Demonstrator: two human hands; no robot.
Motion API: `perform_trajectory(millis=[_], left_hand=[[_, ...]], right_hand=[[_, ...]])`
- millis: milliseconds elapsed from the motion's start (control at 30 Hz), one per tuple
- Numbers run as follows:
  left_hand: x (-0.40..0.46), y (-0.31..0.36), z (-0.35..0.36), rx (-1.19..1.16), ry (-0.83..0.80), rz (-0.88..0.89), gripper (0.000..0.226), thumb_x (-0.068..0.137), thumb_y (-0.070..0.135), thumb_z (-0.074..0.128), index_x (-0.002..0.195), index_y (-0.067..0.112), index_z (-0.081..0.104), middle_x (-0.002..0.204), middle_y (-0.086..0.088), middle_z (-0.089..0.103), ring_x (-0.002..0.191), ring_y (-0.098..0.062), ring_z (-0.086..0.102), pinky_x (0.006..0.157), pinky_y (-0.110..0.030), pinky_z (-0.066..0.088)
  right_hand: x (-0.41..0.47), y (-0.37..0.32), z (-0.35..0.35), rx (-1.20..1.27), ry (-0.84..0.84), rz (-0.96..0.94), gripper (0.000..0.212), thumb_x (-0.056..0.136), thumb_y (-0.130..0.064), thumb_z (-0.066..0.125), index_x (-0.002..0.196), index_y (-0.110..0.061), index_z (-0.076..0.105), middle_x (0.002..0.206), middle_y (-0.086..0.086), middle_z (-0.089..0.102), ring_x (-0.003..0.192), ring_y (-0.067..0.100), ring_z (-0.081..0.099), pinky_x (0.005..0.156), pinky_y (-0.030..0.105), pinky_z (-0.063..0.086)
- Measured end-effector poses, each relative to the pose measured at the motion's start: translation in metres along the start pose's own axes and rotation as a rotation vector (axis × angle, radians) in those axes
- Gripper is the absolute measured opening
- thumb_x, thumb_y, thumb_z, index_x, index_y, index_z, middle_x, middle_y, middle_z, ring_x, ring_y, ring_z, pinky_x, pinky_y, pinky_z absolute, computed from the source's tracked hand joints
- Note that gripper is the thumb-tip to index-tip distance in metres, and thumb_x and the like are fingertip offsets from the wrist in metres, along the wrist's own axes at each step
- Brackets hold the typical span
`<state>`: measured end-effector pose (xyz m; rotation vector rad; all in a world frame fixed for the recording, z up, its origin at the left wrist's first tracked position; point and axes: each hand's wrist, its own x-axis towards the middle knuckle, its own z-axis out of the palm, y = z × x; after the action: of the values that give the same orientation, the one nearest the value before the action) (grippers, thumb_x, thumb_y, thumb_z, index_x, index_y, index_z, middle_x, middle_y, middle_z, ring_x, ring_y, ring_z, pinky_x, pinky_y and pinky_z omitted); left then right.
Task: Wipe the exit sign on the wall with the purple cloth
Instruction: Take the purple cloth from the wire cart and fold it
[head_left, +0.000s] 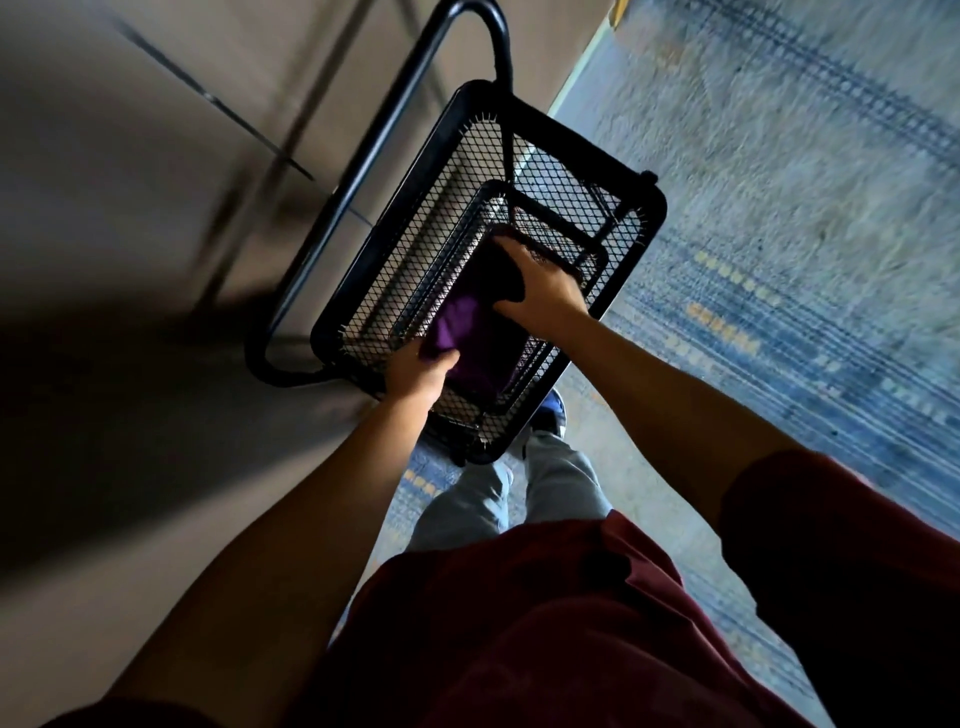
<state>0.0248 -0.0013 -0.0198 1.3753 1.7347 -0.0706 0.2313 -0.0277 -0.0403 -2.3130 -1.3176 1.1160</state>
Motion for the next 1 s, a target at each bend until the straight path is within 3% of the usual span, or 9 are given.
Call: perform_trajectory(millis=[100,300,433,567,633,733,833,900,1000], left_hand=[[0.003,0.003,-0.004,-0.033,0.066,0.061,0.026,0.090,0.023,0.075,0.098,-0.002,0.073,0.089,-0.019,0.072,0.077,-0.024,0.062,0.054,-0.022,0.037],[-0.004,0.002,-0.026,-0.197,0.051,0.129,0.021,0.092,0.021,0.074,0.102,0.003,0.072,0.077,0.003,0.067,0.070,-0.010,0.062,0.056,-0.007,0.044],[-0.018,0.025,-0.049,-0.298,0.007,0.201,0.026,0.078,0.040,0.072,0.093,0.018,0.072,0.076,0.005,0.071,0.073,-0.012,0.065,0.065,-0.018,0.050],[-0.037,0.056,-0.077,-0.450,-0.075,0.257,0.011,0.077,0.033,0.074,0.085,0.025,0.076,0.079,0.005,0.074,0.079,-0.017,0.067,0.076,-0.035,0.054],[-0.051,0.073,-0.089,-0.472,-0.066,0.311,0.007,0.078,0.030,0.074,0.082,0.025,0.076,0.078,0.004,0.072,0.078,-0.015,0.065,0.073,-0.032,0.053],[-0.073,0.094,-0.106,-0.455,-0.091,0.423,0.004,0.087,0.022,0.071,0.089,0.019,0.073,0.082,0.002,0.071,0.081,-0.012,0.064,0.074,-0.026,0.051],[-0.090,0.105,-0.120,-0.423,-0.123,0.527,0.011,0.095,0.009,0.065,0.105,0.009,0.070,0.081,0.011,0.076,0.078,0.003,0.067,0.070,-0.011,0.050],[-0.096,0.109,-0.127,-0.445,-0.136,0.549,0.024,0.097,0.003,0.060,0.121,0.006,0.064,0.089,0.017,0.076,0.084,0.008,0.068,0.073,-0.008,0.049],[-0.100,0.115,-0.139,-0.529,-0.116,0.564,0.047,0.098,-0.001,0.056,0.141,0.016,0.051,0.112,0.025,0.072,0.104,0.008,0.065,0.087,-0.013,0.052]], right_hand=[[0.000,-0.004,-0.003,0.036,-0.003,0.004,0.079,0.092,-0.036,0.068,0.154,-0.056,0.024,0.099,0.007,0.073,0.087,0.028,0.072,0.072,0.033,0.059],[-0.006,-0.009,-0.016,0.219,-0.050,0.019,0.061,0.094,-0.028,0.066,0.148,-0.048,0.046,0.122,0.006,0.073,0.102,0.029,0.072,0.091,0.043,0.060],[-0.009,-0.010,-0.020,0.226,0.037,0.042,0.051,0.092,-0.031,0.070,0.142,-0.033,0.059,0.127,0.004,0.072,0.114,0.028,0.067,0.090,0.026,0.046],[-0.021,-0.019,-0.021,0.355,0.105,0.041,0.038,0.093,-0.035,0.070,0.131,-0.027,0.067,0.115,0.006,0.076,0.105,0.026,0.069,0.086,0.027,0.048],[-0.029,-0.023,-0.022,0.463,0.133,0.030,0.035,0.095,-0.038,0.068,0.128,-0.027,0.069,0.112,0.004,0.076,0.103,0.023,0.069,0.083,0.023,0.050],[-0.042,-0.032,-0.026,0.714,0.144,0.037,0.035,0.096,-0.046,0.063,0.127,-0.028,0.069,0.111,0.000,0.073,0.108,0.023,0.069,0.082,0.019,0.049],[-0.057,-0.042,-0.032,1.045,0.094,0.067,0.052,0.095,-0.052,0.062,0.143,-0.031,0.058,0.128,-0.001,0.069,0.124,0.021,0.063,0.106,0.032,0.048],[-0.067,-0.051,-0.038,1.212,0.059,0.093,0.066,0.086,-0.059,0.068,0.145,-0.033,0.056,0.131,-0.009,0.071,0.123,0.010,0.064,0.105,0.026,0.048],[-0.076,-0.069,-0.043,1.441,-0.017,0.043,0.060,0.086,-0.053,0.071,0.142,-0.036,0.057,0.134,-0.012,0.069,0.123,0.003,0.063,0.102,0.022,0.049]])
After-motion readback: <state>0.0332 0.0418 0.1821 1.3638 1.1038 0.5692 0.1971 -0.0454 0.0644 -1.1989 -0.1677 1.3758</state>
